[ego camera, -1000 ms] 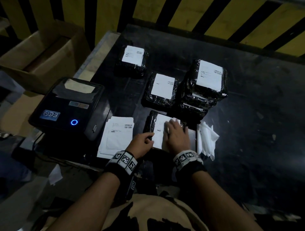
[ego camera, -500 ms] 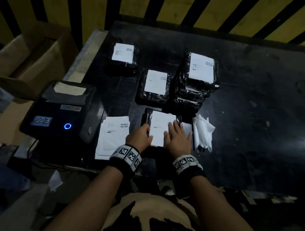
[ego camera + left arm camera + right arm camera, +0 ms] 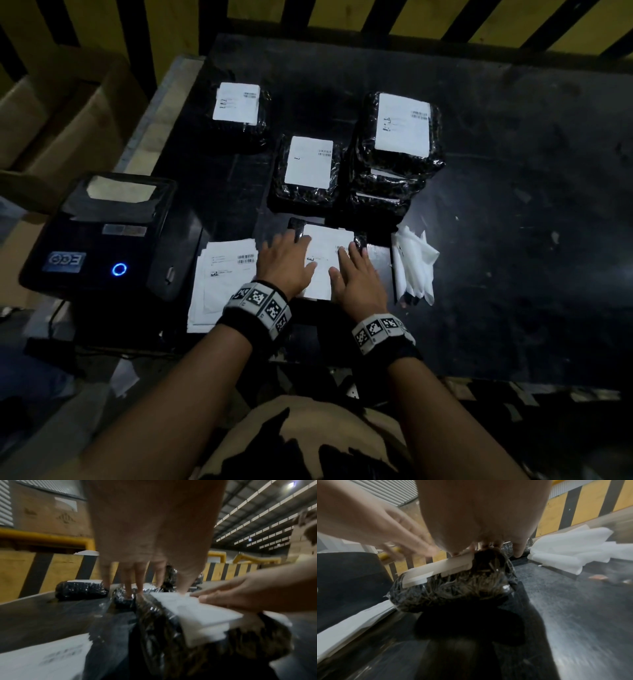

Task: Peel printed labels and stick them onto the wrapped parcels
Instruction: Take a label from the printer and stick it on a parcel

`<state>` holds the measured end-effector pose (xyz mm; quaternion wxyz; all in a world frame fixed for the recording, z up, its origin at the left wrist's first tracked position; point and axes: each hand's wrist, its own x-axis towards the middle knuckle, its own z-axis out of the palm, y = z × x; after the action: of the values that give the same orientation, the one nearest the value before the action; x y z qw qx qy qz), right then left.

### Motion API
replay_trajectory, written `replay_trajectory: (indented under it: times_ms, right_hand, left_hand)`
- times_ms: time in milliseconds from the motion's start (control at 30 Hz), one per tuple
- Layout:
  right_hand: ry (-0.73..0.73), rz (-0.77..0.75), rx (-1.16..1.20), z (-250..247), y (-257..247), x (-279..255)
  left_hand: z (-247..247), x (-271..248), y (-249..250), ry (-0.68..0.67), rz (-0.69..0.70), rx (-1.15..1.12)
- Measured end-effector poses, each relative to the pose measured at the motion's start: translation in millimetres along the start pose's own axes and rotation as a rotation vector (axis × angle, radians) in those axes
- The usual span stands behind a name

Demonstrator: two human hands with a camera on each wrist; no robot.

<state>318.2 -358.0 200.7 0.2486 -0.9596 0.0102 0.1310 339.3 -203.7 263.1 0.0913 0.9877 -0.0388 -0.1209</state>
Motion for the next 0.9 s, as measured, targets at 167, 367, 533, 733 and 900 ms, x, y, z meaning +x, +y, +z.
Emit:
replay_trajectory:
  times_ms: [167,367,533,733,900]
  right_hand:
    - [0.020,-0.025,0.018,1,2,-1]
    - [-0.014,-0.029,-0.026,-6,2,-9]
    - [0.063,-0.022,-0.084,-12,-16,0]
    - [-0.019,-0.071,-0.202,-6,-18,-1]
    - [0.036,0.049,-0.167,-12,-5,-4]
  left_hand:
    - [16,3,1,-0.219,0.174,-0.043]
    - [27,-2,-14,-0.269,0.119,-0.007]
    - [26,-9,-20,-0.275,0.112,-0.078]
    - [29,-12,-25,-0.271,0.112,-0.125]
    - [29,-12,-26,-0.289,0.108,-0.183]
